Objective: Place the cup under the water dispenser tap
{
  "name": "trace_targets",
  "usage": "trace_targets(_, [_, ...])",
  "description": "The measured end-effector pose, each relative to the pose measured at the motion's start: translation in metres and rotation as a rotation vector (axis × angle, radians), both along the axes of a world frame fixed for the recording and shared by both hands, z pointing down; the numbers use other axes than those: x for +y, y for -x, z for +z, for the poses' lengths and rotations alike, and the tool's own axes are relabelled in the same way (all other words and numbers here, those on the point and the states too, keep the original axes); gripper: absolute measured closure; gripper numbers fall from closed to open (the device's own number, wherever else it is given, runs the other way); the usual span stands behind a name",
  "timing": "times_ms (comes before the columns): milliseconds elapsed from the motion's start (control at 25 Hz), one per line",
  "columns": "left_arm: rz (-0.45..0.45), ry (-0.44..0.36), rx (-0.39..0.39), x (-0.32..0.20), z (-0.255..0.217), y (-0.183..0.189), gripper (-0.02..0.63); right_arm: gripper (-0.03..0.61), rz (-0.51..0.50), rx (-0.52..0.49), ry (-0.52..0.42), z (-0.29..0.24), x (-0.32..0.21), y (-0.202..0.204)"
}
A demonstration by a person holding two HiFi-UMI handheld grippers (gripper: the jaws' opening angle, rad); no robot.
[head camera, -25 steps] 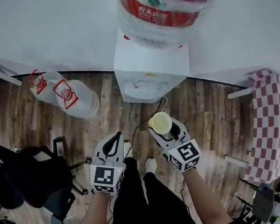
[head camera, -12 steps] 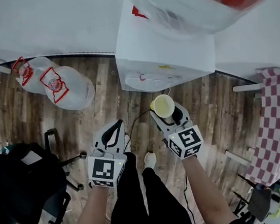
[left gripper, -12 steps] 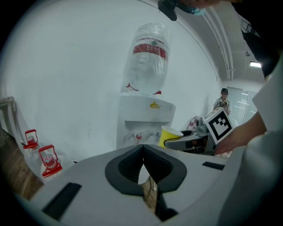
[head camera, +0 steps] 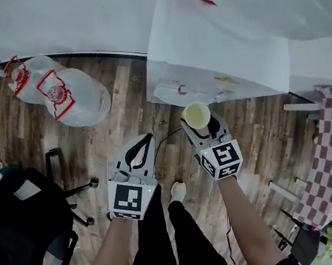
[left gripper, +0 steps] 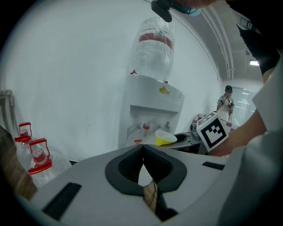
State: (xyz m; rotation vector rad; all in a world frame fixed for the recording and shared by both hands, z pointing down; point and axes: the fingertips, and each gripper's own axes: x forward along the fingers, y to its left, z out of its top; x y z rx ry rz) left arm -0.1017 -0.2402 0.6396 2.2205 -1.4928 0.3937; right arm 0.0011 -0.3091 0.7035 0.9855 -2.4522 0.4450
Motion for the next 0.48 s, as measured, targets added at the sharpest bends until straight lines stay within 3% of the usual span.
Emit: trace_targets(480, [-0.020,-0.001,-0.004,-0.015,0.056,0.017,0.600,0.304,-0.026,0.042,-0.002,0.076,-0.029,0.022])
